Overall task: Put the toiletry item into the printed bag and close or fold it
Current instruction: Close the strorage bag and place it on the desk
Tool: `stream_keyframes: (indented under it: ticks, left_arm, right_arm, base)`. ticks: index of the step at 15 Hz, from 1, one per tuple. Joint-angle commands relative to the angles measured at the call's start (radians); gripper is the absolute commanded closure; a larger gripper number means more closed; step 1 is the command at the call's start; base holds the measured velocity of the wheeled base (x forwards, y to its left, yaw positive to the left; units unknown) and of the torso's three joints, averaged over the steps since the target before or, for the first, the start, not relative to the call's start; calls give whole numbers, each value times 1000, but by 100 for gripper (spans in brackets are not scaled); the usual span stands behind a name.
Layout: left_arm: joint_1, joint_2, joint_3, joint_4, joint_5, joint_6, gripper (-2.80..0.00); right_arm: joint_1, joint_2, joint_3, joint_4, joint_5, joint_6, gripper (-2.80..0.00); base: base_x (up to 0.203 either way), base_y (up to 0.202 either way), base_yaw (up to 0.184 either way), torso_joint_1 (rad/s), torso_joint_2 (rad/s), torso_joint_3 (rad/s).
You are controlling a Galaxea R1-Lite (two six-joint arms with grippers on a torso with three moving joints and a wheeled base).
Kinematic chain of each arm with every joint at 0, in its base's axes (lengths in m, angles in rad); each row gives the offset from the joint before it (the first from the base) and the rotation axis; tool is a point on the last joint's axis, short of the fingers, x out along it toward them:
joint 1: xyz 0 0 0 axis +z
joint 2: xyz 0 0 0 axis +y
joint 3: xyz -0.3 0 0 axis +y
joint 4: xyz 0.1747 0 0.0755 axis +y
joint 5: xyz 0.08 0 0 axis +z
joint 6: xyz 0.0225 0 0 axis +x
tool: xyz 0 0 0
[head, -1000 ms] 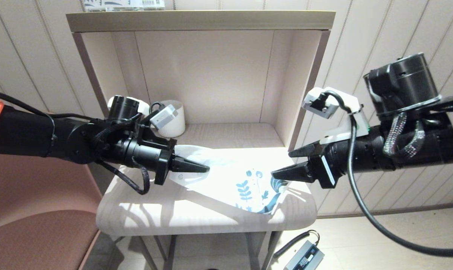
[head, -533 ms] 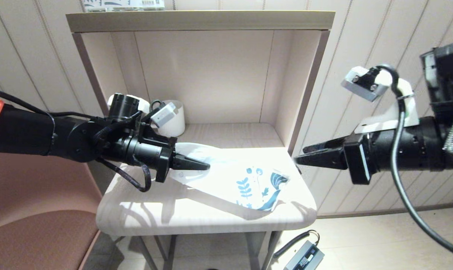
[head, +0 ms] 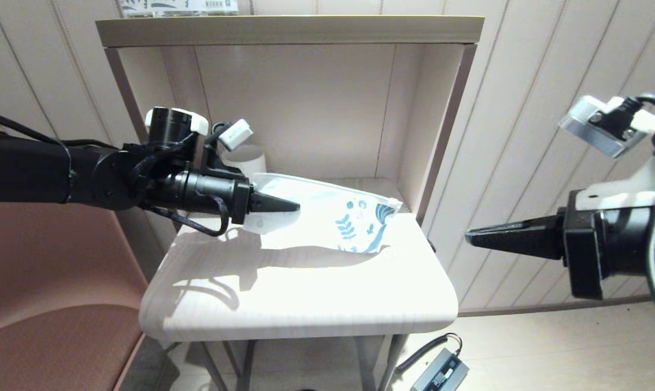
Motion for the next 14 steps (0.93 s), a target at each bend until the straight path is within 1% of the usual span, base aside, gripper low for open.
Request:
stream_keyframes:
  ticks: [1, 3, 4, 11, 12, 14]
  left_arm:
    - [1, 44, -30, 1, 17, -8, 0]
    - [2, 92, -57, 1, 82, -20, 0]
    - [3, 106, -67, 1, 93, -22, 0]
    - [15, 104, -64, 1, 98, -26, 0]
    - [15, 101, -65, 1, 100, -27, -280]
    - [15, 96, -68, 1, 97, -27, -280]
  right_arm:
    - [4, -12, 10, 0, 3, -1, 0]
    - [6, -13, 30, -6, 6, -2, 0]
    - [6, -12, 35, -6, 6, -2, 0]
    - [9, -4, 46, -8, 7, -4, 0]
    - [9, -4, 46, -8, 7, -4, 0]
    - [9, -7, 46, -6, 7, -6, 0]
  base:
    - [0, 0, 0, 0, 0, 0]
    - [0, 0, 0, 0, 0, 0]
    - [0, 0, 0, 0, 0, 0]
    - [0, 0, 0, 0, 0, 0]
    - [0, 0, 0, 0, 0, 0]
    - [0, 0, 0, 0, 0, 0]
